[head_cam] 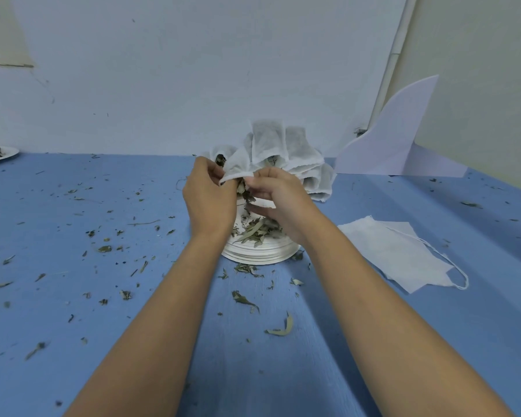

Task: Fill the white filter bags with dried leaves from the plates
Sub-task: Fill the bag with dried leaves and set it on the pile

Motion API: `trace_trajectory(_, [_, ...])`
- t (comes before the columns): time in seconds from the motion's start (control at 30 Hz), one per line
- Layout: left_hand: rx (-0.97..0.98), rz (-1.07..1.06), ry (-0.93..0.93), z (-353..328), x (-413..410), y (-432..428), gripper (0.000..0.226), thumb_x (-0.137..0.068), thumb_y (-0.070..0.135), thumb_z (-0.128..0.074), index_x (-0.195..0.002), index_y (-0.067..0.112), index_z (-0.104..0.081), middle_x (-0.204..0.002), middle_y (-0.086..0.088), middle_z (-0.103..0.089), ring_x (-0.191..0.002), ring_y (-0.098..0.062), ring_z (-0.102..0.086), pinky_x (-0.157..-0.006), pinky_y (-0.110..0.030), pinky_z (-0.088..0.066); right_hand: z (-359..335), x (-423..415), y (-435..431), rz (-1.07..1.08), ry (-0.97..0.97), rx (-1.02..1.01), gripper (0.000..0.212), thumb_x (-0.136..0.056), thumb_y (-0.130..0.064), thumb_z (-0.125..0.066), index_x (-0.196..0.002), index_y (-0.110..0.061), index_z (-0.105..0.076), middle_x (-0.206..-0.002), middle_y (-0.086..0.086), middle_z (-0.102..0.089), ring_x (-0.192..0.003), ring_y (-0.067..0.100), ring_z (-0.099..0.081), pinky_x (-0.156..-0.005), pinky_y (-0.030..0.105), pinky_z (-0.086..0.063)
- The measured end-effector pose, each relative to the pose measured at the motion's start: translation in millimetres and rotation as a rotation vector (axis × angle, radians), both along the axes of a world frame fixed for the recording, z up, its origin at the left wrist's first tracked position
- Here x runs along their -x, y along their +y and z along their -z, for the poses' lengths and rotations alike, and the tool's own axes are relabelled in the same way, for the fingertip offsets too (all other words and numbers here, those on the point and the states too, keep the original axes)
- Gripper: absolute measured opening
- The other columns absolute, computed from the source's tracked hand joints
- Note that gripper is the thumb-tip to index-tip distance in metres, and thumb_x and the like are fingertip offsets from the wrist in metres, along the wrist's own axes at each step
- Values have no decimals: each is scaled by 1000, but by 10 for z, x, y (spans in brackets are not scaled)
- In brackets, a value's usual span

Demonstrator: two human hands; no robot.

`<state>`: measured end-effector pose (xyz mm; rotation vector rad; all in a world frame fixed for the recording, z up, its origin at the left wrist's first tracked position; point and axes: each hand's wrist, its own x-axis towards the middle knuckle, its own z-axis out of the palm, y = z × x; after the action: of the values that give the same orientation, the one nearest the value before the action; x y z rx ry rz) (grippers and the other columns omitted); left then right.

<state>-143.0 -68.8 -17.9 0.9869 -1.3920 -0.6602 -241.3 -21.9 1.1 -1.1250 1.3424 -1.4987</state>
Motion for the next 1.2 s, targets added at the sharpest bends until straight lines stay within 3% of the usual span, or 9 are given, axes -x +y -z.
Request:
trace_trajectory(0.1, [-166,214,25,-33,-30,-30,14,-84,14,-63,-81,23,-53,-85,1,-60,-80,-20,-66,-75,-32,-56,17,28,-10,111,-1,12,13,-91,-6,-58,-80,-12,-54,-88,7,-58,-77,16,-58,-78,32,-56])
trace_trajectory(0.23, [-176,510,-215,-53,-91,-59,30,-81,5,-61,-94,30,-50,-97,9,-55,-84,-1,-57,-75,-19,-50,18,100,-2,207,-24,10,12,-91,-8,-59,-81,-12,-55,-84,6,-59,-76,17,-60,-79,34,-56])
trace_trajectory(0.3, [-44,455,-375,-42,-94,-60,42,-76,10,-72,-104,28,-47,-99,15,-53,-87,4,-52,-68,-7,-41,7,111,1,218,-26,8,14,-91,-9,-59,-79,-13,-55,-81,6,-59,-76,17,-59,-76,32,-57])
trace_trajectory(0.5, [90,273,-306,0,-140,-74,37,-72,30,-81,-95,21,-54,-86,13,-54,-69,-7,-50,-58,-5,-39,6,124,1,219,87,3,16,-91,-11,-58,-75,-14,-57,-76,4,-64,-69,16,-60,-70,26,-52])
trace_trajectory(0.63, [100,253,-317,50,-119,-99,30,-77,27,-76,-89,21,-50,-86,7,-53,-71,-17,-54,-63,-21,-47,20,101,-9,241,280,-24,14,-88,-14,-59,-76,-17,-55,-86,5,-67,-90,26,-65,-83,38,-51])
trace_trajectory(0.67, [102,243,-311,64,-110,-105,28,-78,26,-75,-87,21,-49,-86,4,-53,-72,-18,-53,-63,-24,-47,24,91,-10,257,352,-16,15,-87,-15,-60,-74,-18,-54,-84,2,-65,-89,24,-63,-81,38,-49])
trace_trajectory(0.77, [129,186,-281,96,-99,-128,26,-79,29,-73,-83,23,-48,-85,0,-53,-68,-11,-47,-58,-12,-39,28,60,-3,270,503,21,20,-86,-16,-61,-70,-21,-50,-73,-7,-54,-70,12,-50,-62,28,-37])
trace_trajectory(1.03, [140,99,-208,92,-62,-118,18,-81,8,-61,-85,16,-47,-87,-6,-50,-74,-14,-40,-59,-12,-34,-48,13,40,167,634,30,23,-86,-13,-59,-67,-19,-46,-69,-6,-46,-62,10,-39,-56,26,-28])
trace_trajectory(1.2, [161,-24,-289,103,-112,-98,24,-76,-4,-60,-82,13,-44,-86,-6,-46,-66,-9,-38,-57,-8,-32,-67,-48,53,-13,473,28,28,-84,-3,-58,-61,-16,-48,-69,2,-53,-71,18,-47,-67,32,-36])
